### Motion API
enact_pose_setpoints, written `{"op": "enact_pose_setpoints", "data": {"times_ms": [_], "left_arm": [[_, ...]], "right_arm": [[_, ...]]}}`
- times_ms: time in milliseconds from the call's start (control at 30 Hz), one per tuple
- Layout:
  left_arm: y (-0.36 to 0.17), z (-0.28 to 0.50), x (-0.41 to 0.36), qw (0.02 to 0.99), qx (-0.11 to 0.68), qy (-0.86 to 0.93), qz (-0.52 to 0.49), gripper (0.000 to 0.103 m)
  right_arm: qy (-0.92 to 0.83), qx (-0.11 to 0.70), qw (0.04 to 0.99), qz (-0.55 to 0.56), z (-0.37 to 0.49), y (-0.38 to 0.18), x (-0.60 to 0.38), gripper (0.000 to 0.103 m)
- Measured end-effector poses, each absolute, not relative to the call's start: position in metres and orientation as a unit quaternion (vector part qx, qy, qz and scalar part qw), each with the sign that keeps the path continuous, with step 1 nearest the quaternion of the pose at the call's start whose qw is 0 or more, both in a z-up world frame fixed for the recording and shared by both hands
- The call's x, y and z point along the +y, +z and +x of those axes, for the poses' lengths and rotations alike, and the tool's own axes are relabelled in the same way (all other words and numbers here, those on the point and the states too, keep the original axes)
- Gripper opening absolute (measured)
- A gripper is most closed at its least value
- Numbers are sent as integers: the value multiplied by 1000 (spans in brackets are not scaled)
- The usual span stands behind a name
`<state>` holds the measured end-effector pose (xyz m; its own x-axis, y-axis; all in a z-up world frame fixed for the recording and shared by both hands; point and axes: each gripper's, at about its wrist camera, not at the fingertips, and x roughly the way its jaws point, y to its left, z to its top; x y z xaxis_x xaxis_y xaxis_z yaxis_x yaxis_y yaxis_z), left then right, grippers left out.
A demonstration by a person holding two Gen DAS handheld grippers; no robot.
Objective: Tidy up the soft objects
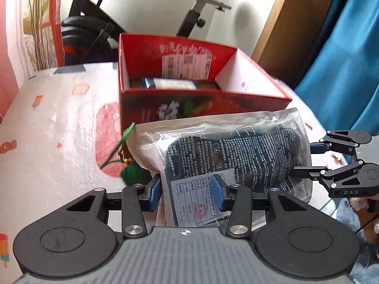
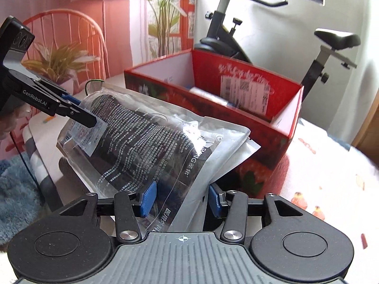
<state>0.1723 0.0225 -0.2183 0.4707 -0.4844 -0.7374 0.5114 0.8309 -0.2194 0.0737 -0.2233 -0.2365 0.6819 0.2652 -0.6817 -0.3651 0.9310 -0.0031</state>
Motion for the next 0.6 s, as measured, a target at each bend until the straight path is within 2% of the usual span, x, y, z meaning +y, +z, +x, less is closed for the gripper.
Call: {"op": "enact_pose_setpoints", "data": {"times_ms": [200,600], "left_arm": [[-208,179,13,853,422,-306,-23,47],[-240,201,-19,821,461,-321,-105,46]], "right_arm": [[149,343,924,-83,81,-207,-232,44],[104,344,926,-115,81,-188,-249,44]]}}
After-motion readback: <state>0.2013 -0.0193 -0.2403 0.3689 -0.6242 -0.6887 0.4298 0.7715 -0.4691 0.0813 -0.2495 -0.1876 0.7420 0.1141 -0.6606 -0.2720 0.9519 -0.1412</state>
